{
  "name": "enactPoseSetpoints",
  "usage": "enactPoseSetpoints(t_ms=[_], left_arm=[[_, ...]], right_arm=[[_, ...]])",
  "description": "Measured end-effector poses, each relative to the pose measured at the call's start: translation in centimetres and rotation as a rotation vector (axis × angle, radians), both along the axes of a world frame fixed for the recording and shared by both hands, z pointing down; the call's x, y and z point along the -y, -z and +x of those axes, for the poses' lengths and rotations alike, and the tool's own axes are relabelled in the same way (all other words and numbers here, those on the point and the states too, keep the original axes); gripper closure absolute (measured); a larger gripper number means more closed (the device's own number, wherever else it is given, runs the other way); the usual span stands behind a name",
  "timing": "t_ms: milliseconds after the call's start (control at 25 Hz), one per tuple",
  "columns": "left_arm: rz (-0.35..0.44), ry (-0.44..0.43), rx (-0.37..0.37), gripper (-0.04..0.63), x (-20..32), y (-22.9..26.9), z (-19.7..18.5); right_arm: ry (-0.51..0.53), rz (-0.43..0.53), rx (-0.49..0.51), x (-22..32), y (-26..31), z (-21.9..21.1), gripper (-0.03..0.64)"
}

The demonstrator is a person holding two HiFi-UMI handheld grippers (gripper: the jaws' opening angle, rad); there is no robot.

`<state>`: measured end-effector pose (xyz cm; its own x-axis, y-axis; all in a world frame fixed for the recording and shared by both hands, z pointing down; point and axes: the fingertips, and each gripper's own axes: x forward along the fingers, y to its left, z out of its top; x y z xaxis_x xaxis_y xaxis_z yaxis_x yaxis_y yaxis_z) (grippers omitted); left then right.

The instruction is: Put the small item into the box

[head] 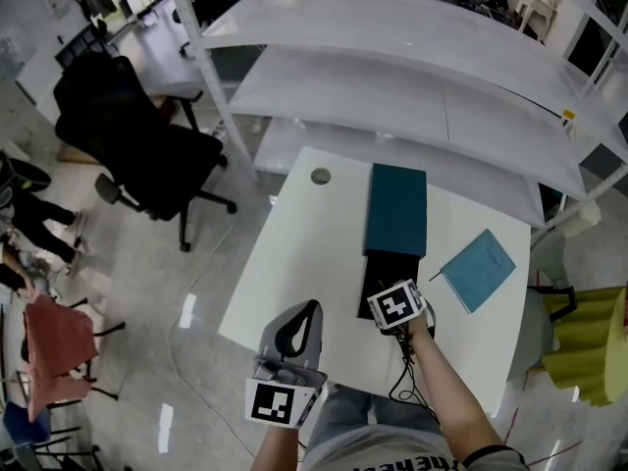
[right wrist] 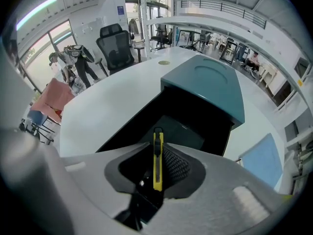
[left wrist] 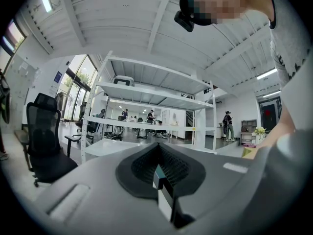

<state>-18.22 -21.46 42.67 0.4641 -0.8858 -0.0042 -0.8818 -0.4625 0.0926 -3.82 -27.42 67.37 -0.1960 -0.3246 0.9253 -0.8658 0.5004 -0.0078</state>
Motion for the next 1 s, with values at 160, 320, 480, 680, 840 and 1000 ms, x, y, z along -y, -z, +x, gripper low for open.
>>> enactPoseSetpoints(t_ms=[160,320,480,680,840,1000], left_arm=[[0.001,-0.006,0.002,0.580,-0.1,0.0,0.1],[0.006,-0.018,0.005,0.580,-0.1,0.3,0.8],[0.004,-0.032,0.012,0.580,-0.2,0.5,1.6],[-0.017,-0.060,0.055,0.580,-0.7,0.5,3.0],[0.021,-0.080,0.033,0.580,-1.0,1.0,4.4],[0.016,-0.091,0.038,0.580,-1.7,1.1,5.6]], right_arm=[[-0.032,0.081,0.085,0.0,1.6,0.3,0.545],[-0.029,0.178,0.172,-0.2,4.0,0.4,0.615],[-0.006,0.283,0.282,-0.9,7.0,0.1,0.615],[0.018,0.409,0.337,-1.9,10.5,0.7,0.615],[-0.007,0.494,0.424,-2.8,13.3,1.6,0.615],[-0.005,0.586,0.472,-3.9,16.0,2.8,0.615]])
